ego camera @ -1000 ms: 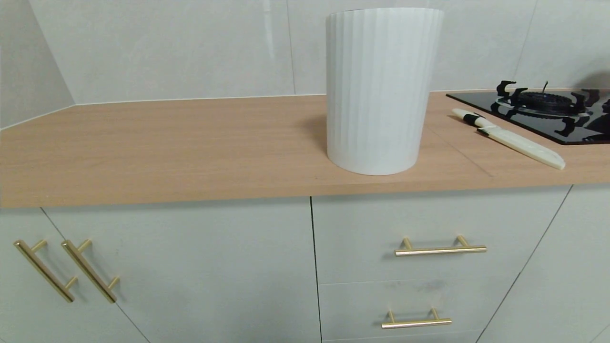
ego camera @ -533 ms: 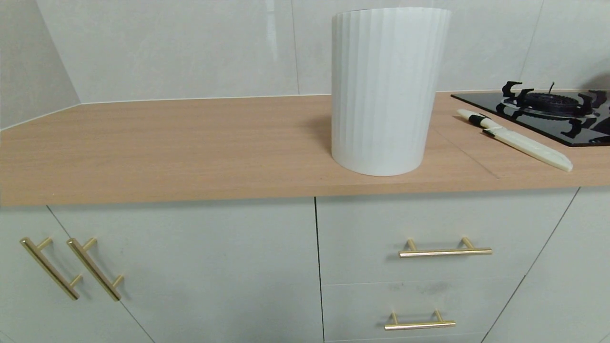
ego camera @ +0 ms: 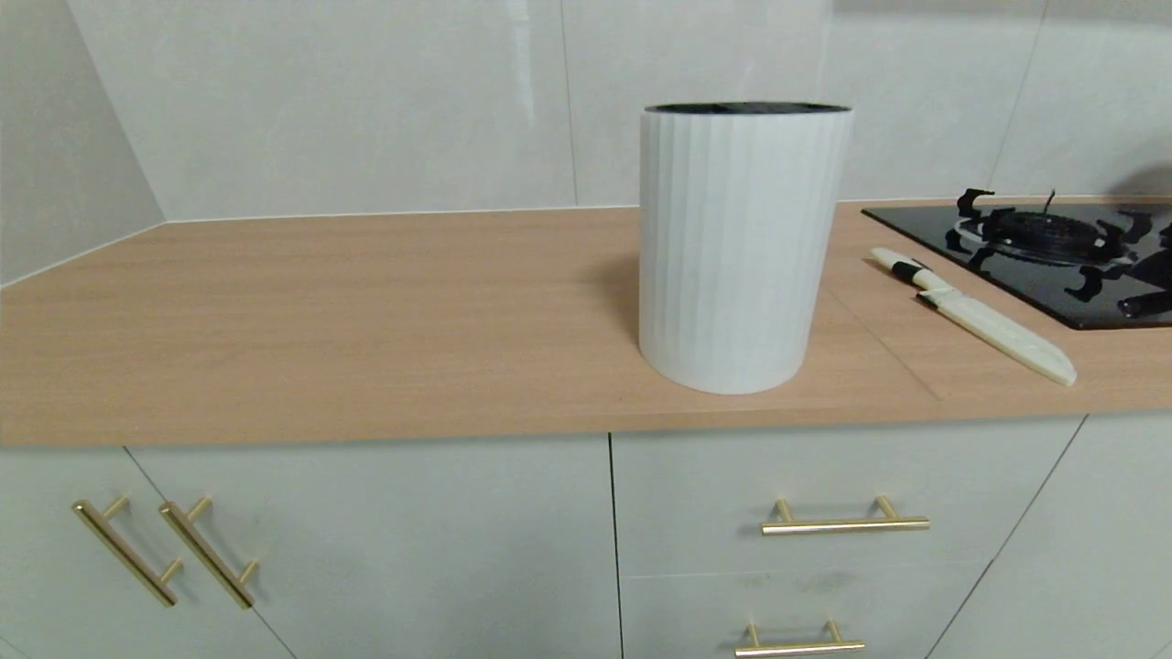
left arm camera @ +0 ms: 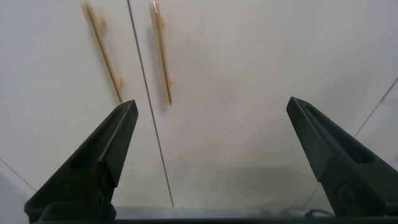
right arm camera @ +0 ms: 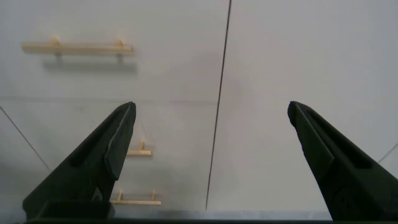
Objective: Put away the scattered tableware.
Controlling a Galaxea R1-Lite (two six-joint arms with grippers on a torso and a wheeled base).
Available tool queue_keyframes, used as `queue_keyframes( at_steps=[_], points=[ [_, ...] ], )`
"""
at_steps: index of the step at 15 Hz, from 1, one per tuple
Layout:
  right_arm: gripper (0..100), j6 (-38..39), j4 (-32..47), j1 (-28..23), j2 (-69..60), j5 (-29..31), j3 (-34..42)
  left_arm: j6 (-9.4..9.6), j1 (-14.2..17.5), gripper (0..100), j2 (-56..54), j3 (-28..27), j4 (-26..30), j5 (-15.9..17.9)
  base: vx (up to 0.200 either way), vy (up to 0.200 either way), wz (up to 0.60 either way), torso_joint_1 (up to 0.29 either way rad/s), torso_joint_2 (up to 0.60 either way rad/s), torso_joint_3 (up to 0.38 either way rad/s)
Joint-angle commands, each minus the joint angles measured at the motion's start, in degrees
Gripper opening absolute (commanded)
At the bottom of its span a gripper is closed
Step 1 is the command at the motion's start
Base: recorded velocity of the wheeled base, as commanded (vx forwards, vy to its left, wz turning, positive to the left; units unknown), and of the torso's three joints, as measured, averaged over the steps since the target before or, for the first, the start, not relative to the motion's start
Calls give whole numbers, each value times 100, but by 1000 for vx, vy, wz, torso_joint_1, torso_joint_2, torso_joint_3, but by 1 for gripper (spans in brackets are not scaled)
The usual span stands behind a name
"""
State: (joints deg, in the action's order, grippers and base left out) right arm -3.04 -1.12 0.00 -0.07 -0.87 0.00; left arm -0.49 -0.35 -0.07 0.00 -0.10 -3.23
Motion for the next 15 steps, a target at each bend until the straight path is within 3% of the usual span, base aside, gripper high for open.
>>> queue_keyframes(
  at_steps=[1,15],
  points=[
    [100,-4,-2,0,7,-1,0,-4,0,100,7,0,1,-2,0,0,0,159,-500,-286],
    [100,-4,-2,0,7,-1,0,-4,0,100,7,0,1,-2,0,0,0,199,-489,-283]
  ],
)
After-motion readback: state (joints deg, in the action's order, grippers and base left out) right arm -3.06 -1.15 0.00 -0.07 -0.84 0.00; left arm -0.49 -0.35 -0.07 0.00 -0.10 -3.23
